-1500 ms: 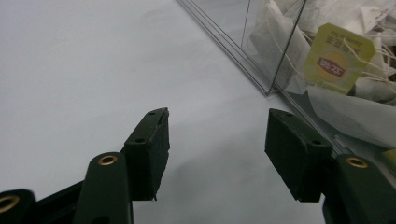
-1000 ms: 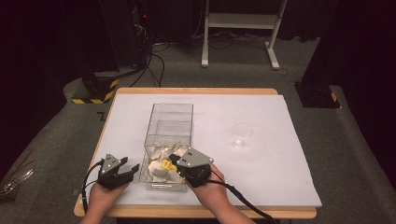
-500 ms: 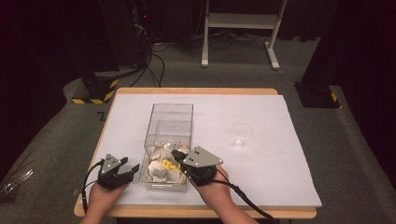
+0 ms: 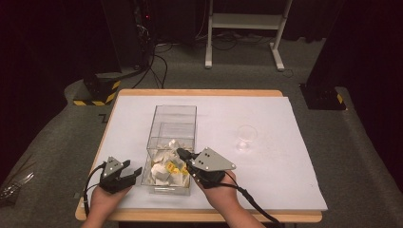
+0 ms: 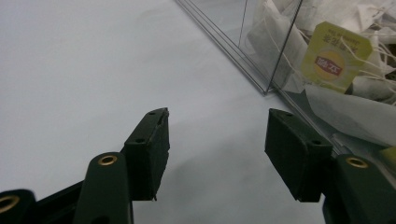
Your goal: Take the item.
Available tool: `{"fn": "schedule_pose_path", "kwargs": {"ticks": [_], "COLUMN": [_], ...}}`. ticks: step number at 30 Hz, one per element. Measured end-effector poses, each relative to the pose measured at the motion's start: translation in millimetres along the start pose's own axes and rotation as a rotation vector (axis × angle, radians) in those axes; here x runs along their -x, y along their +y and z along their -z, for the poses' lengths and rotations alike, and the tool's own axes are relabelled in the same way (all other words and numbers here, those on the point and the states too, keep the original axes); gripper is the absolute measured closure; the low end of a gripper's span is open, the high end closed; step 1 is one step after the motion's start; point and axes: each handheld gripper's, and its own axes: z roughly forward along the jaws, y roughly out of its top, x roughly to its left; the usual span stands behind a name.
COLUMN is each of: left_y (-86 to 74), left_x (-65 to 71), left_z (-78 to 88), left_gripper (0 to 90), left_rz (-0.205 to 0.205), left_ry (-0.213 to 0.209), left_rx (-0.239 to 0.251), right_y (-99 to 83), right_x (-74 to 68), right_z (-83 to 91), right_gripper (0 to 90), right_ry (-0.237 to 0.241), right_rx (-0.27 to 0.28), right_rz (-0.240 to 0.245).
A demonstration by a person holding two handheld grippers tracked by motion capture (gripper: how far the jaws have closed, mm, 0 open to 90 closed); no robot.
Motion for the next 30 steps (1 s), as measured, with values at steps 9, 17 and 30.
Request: {"fn": "schedule_pose_path", "kwargs": {"ticks": [9,17,30], "left_y": [-0.3,-0.3,-0.3], "left_x": [0.5,0.7,0.8], "left_z": [0.6,0.6,0.8], "left_gripper": [40.3,40.2,40.3], "left_rz": [0.001,-0.001,-0.003], "left_ry": [0.002,0.001,0.003], "left_rx": [0.007,0.006,0.006], "right_y": [7.2,11.6,18.5], "right_x": [3.6,5.6,13.9], "right_z": [5.7,10.0,24.7], "right_gripper": [89.4,89.4,89.4], "right_ry": [-0.016,-0.025,-0.061], "right_rx": [0.052,0.080,0.129], "right_rz": [0.002,0.005,-0.001]}}
